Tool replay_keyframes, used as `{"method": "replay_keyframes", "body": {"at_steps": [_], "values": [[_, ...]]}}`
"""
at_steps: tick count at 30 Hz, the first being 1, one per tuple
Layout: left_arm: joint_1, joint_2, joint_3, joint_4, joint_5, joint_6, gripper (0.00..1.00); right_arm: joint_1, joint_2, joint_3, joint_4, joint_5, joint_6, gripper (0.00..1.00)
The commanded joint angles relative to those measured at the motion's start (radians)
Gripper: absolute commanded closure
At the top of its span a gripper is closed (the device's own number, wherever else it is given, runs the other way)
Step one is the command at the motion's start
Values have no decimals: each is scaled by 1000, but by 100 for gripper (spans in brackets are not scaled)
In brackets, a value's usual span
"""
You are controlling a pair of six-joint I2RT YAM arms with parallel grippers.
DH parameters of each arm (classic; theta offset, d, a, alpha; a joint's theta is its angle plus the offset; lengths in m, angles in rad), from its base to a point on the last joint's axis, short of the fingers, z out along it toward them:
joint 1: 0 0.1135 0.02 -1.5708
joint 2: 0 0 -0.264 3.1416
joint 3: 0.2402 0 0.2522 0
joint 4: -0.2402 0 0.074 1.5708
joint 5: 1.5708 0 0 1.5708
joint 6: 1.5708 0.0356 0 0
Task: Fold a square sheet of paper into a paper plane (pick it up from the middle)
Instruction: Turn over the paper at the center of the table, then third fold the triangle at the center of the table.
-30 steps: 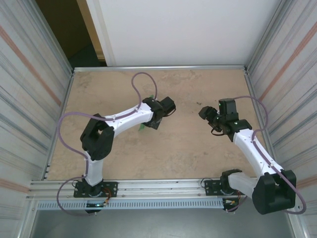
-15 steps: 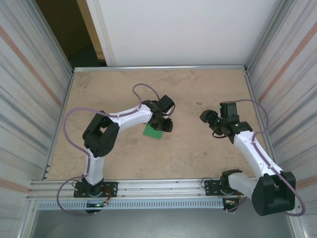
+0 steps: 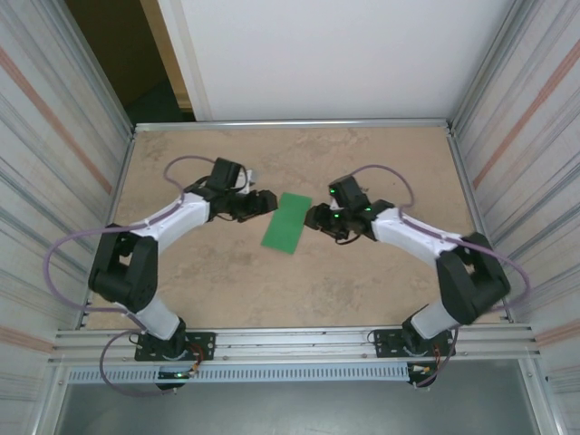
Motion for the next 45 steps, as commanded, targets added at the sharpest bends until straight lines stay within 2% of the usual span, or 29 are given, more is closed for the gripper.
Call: {"method": "replay_keyframes", "body": {"at_steps": [1, 7, 11, 14, 18, 23, 25, 29, 32, 37, 39, 45], "values": [[65, -66, -95, 32, 23, -41, 28, 54, 114, 87, 91, -44, 71, 52], [143, -140, -214, 84, 41, -80, 16, 88, 295, 203, 85, -78, 79, 55], [148, -139, -223, 88, 50, -79, 15, 90, 378, 235, 51, -96, 52, 55], [148, -130, -223, 98, 60, -82, 15, 89, 400, 232, 20, -111, 5, 56], [148, -113, -217, 108, 80, -84, 14, 80, 411, 198, -32, -195, -118, 58], [148, -104, -223, 120, 113, -83, 13, 41, 366, 89, -128, -212, -318, 58], [149, -103, -233, 128, 127, -85, 13, 9, 332, 51, -126, -247, -352, 59], [141, -109, -271, 177, 184, -119, 13, -11, 191, -6, 11, -348, -229, 57], [120, -120, -311, 220, 221, -154, 13, 17, 87, -49, 124, -224, -74, 57], [47, -136, -345, 229, 225, -175, 13, 27, 0, -137, 159, 8, 114, 57], [19, -130, -343, 228, 223, -177, 13, 24, -1, -161, 177, 29, 149, 58], [-46, -93, -303, 215, 220, -151, 15, 11, 72, -144, 214, -19, 151, 60]]}}
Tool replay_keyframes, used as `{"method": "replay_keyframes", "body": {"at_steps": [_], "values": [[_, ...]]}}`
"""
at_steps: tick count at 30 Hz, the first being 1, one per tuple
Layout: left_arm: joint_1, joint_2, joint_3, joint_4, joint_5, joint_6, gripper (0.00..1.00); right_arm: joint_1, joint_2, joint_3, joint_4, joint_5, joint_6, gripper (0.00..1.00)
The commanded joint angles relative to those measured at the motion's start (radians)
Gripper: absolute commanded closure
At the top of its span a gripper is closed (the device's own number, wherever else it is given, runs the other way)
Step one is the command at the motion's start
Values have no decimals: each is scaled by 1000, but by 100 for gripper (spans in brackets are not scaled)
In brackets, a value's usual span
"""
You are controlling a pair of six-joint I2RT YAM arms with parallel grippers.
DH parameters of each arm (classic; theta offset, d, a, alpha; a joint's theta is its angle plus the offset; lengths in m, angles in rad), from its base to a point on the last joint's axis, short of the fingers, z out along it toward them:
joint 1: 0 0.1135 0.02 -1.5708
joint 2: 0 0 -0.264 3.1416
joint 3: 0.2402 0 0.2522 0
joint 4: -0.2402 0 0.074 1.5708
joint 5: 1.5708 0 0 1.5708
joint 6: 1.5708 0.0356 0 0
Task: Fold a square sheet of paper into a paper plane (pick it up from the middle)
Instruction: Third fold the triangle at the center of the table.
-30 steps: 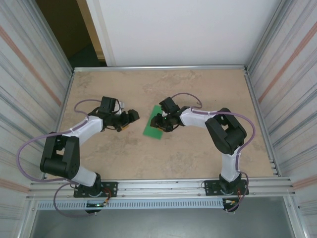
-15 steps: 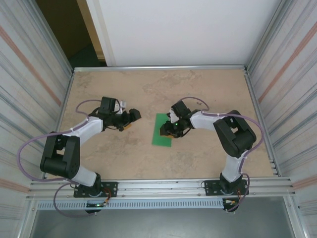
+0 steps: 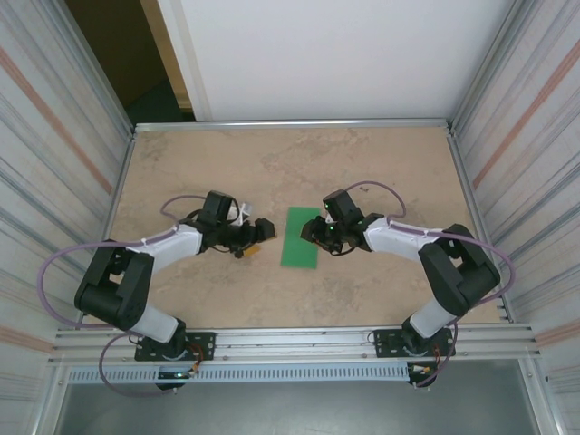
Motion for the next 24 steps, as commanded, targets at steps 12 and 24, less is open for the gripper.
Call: {"method": "replay_keyframes", "body": {"at_steps": [12, 24], "values": [[-62, 96, 77, -49, 35, 56, 42, -19, 168, -23, 55, -11, 59, 64], [-81, 181, 116, -76, 34, 79, 58, -33, 178, -68, 50, -15, 38, 66]]}}
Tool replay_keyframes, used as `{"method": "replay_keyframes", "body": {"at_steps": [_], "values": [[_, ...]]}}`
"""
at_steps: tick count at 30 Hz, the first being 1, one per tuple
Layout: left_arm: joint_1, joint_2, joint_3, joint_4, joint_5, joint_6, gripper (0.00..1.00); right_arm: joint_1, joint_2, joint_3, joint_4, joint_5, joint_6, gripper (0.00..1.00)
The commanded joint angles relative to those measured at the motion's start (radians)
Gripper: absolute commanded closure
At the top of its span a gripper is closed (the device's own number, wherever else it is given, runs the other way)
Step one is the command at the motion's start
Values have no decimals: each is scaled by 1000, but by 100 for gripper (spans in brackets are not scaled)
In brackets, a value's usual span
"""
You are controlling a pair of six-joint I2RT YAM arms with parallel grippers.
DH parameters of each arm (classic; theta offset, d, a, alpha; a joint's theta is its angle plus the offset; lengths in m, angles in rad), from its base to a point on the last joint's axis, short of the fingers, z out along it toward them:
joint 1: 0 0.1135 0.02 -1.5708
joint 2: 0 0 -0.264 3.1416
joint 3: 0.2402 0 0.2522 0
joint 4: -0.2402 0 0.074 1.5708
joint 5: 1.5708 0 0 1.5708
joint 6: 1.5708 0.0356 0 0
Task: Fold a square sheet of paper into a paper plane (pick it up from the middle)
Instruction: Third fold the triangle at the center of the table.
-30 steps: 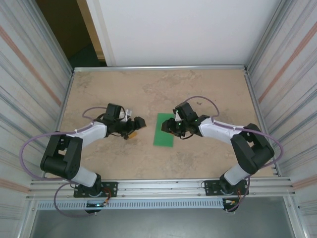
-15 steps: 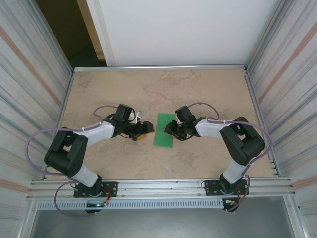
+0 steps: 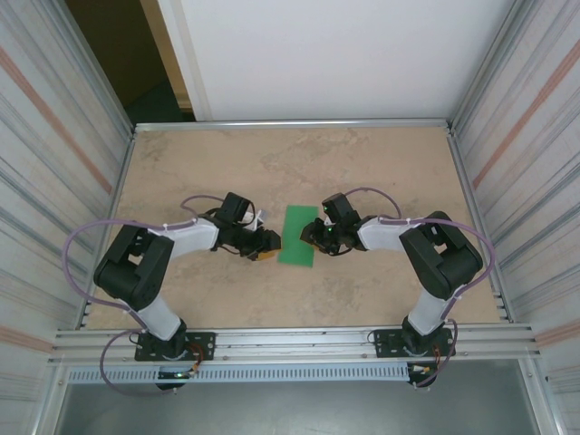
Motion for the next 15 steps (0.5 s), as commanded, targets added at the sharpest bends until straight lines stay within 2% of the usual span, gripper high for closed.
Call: {"method": "replay_keyframes", "body": {"at_steps": [1, 3, 15], "values": [[-5, 29, 38, -20, 29, 34, 58, -6, 51, -44, -93, 35, 2, 66], [-4, 54, 52, -13, 58, 42, 58, -7, 52, -45, -93, 36, 0, 66], [-7, 125, 114, -40, 63, 73, 58, -10, 54, -48, -87, 29, 0, 66]]}}
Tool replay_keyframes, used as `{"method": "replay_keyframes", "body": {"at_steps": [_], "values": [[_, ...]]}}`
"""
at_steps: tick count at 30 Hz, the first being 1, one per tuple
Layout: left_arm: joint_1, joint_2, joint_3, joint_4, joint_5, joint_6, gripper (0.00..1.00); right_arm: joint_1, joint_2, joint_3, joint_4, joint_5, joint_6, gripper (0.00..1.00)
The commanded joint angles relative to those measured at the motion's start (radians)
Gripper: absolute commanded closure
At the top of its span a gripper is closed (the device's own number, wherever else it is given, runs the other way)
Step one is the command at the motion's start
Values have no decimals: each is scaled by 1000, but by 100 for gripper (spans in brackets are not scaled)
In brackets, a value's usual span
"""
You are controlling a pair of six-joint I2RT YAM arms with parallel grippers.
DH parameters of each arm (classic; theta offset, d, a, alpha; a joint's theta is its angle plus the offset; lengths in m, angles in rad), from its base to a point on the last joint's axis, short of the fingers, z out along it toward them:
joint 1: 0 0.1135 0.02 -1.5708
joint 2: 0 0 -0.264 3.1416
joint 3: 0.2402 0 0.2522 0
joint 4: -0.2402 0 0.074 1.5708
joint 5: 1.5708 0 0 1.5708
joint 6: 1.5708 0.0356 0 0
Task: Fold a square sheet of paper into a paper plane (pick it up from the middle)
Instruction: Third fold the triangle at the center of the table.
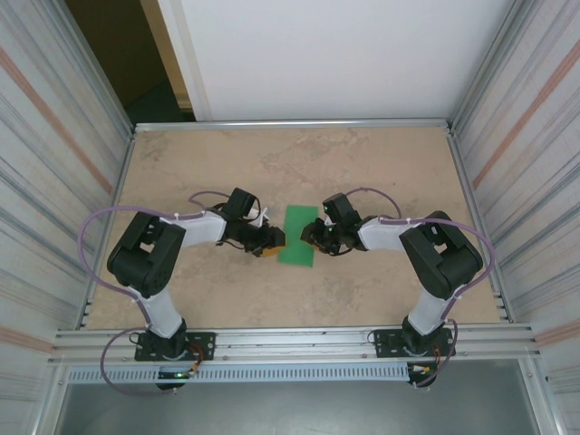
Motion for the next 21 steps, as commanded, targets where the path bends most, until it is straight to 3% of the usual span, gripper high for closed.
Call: {"method": "replay_keyframes", "body": {"at_steps": [1, 11, 21], "values": [[-3, 23, 32, -31, 40, 36, 58, -6, 54, -45, -91, 37, -1, 66], [-2, 47, 65, -96, -11, 60, 55, -10, 53, -41, -94, 34, -2, 66], [1, 80, 61, 5, 112, 28, 61, -12, 57, -39, -93, 30, -4, 67]]}}
